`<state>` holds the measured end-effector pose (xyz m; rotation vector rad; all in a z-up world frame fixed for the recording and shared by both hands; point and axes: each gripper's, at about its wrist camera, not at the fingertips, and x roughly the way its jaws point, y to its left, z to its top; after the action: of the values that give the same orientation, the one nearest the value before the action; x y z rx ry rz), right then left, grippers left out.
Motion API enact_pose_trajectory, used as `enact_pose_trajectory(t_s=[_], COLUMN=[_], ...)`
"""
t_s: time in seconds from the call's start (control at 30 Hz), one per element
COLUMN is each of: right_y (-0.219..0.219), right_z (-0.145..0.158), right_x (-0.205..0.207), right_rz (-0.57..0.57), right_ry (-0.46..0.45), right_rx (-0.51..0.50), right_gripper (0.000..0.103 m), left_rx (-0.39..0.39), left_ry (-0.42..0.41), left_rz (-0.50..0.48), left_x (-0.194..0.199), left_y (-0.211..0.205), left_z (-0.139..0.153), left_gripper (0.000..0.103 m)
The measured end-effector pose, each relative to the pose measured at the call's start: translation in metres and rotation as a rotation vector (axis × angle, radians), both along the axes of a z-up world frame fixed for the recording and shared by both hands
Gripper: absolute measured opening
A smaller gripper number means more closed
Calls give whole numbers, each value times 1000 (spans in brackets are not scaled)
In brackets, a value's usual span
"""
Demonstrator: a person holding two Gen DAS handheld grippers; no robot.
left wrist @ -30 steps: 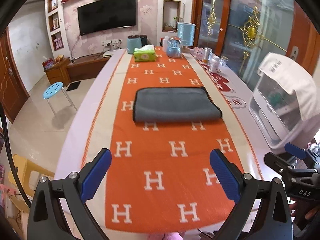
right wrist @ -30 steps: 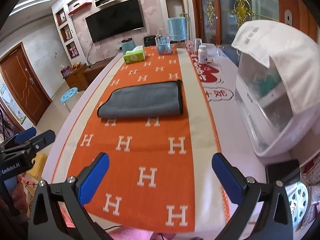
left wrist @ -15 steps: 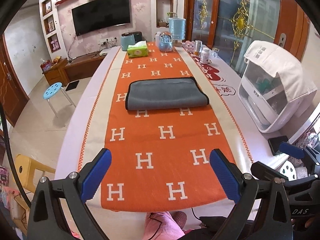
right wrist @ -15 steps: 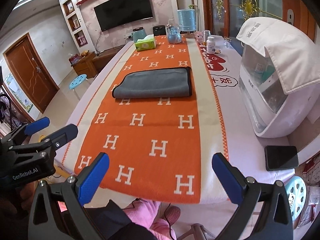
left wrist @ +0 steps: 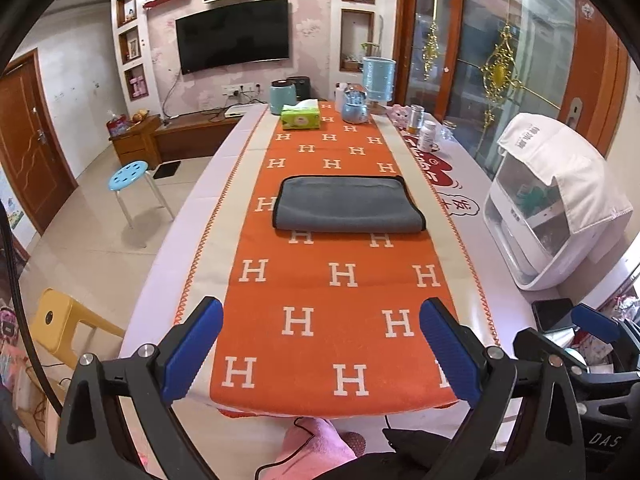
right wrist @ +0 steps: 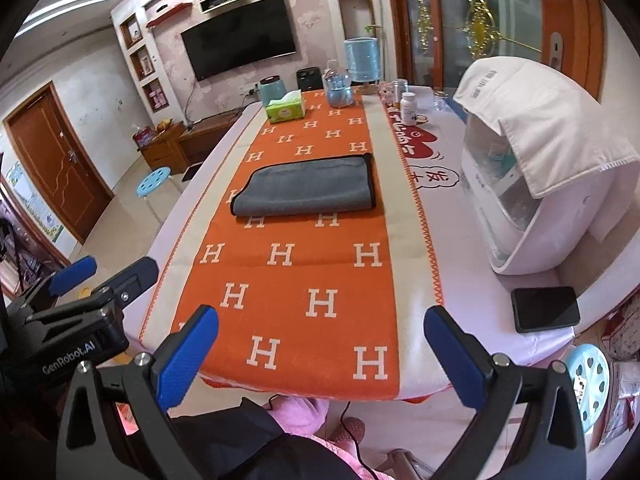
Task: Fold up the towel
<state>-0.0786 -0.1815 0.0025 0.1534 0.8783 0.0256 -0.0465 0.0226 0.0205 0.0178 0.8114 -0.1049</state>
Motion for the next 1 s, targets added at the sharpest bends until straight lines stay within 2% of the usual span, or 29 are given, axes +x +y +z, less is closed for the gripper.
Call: enact_pose_trajectory(t_s=[0.4, 1.0], right_y=[6, 7], right_z=[-2, -11], right_x=[7, 21], right_rz=[-25, -13], right_ry=[-12, 23], right_rx=[-24, -16], right_gripper=[103, 103], left_rx=[47, 64], left_ry=[-44, -37], left_rz=[39, 62], left_x=[9, 18], left_y=[2, 1], left_z=[5, 1], left_gripper=[102, 102])
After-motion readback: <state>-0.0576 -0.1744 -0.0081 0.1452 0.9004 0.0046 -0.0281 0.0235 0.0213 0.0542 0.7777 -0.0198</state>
